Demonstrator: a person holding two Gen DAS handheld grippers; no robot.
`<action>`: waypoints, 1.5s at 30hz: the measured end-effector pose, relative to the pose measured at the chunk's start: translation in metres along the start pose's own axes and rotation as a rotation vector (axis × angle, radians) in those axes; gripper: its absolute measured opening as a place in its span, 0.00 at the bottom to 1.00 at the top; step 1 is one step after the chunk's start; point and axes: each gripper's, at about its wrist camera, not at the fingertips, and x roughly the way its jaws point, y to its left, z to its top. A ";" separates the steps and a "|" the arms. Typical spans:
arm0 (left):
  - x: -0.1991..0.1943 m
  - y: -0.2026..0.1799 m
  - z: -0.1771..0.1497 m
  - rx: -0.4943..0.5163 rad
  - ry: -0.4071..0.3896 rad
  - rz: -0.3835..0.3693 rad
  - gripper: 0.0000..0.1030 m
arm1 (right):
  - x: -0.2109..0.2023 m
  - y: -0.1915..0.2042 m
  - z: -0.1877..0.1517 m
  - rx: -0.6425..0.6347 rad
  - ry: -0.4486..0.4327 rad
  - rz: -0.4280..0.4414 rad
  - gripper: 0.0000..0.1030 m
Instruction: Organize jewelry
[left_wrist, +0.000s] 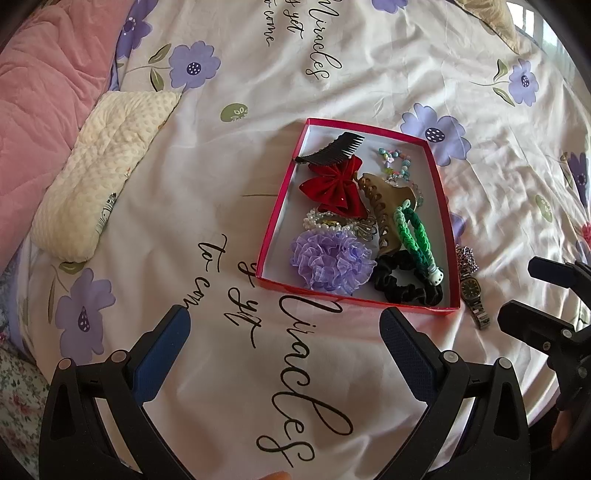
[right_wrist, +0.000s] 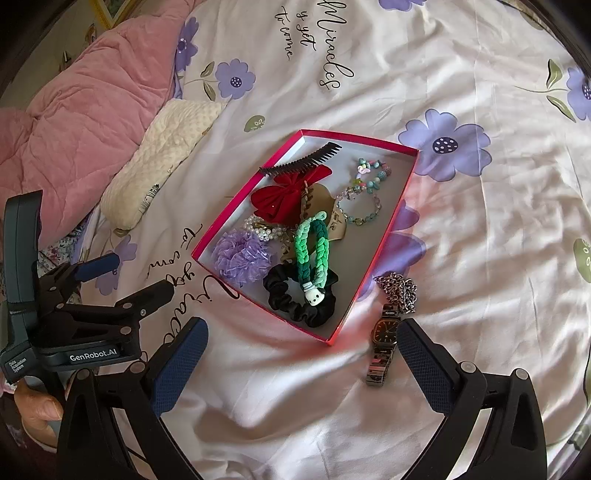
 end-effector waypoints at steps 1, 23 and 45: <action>0.000 0.000 0.000 0.001 -0.002 0.003 1.00 | 0.000 0.000 0.000 0.000 0.000 0.000 1.00; -0.001 0.001 0.000 0.003 -0.007 0.003 1.00 | -0.002 0.001 0.001 -0.006 -0.005 0.003 1.00; -0.004 0.004 0.003 0.001 -0.009 0.013 1.00 | -0.007 0.001 0.003 -0.007 -0.018 0.007 1.00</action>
